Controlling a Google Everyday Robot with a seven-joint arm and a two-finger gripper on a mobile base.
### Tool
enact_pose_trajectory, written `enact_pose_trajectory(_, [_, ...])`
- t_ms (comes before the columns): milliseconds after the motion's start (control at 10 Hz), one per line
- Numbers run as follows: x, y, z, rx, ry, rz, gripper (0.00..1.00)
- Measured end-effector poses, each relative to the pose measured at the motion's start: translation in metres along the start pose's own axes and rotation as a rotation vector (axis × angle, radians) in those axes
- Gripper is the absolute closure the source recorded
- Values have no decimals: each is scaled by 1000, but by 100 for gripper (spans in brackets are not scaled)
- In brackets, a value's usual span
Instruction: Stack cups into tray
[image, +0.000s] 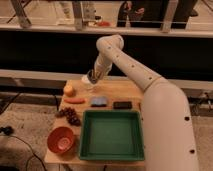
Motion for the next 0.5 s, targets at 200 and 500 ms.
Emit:
enact_pose_trajectory(200, [-1,-3,-2,4,-1,-17,100])
enact_pose_trajectory(500, [-3,-2,-7,11,4,-39,100])
